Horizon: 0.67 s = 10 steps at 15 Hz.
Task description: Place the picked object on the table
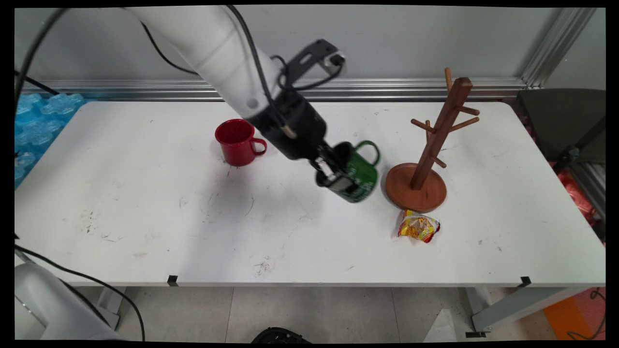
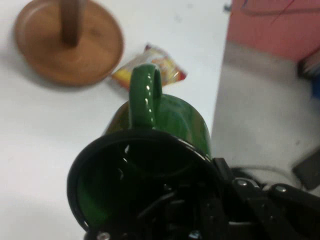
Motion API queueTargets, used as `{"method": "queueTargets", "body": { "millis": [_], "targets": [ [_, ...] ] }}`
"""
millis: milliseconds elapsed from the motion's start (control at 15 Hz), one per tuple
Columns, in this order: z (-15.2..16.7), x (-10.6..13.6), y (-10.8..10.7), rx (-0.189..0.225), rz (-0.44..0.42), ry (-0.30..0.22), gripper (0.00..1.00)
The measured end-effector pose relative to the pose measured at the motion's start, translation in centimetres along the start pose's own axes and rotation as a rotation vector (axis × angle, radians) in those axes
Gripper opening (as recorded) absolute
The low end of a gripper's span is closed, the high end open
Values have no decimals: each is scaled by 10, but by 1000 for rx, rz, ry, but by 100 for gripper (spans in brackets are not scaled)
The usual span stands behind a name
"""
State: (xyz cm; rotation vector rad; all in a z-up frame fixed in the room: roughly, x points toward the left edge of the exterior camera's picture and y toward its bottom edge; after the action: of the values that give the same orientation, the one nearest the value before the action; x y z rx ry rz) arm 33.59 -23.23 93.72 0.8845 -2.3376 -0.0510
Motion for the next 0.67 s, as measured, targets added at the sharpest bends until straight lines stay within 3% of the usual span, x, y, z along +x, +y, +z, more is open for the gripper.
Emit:
{"method": "queueTargets", "body": {
  "millis": [267,667],
  "targets": [
    [-25,-3,-11,90,44,-114,0],
    [-37,-10,-27,207,85,-270,0]
  ]
}}
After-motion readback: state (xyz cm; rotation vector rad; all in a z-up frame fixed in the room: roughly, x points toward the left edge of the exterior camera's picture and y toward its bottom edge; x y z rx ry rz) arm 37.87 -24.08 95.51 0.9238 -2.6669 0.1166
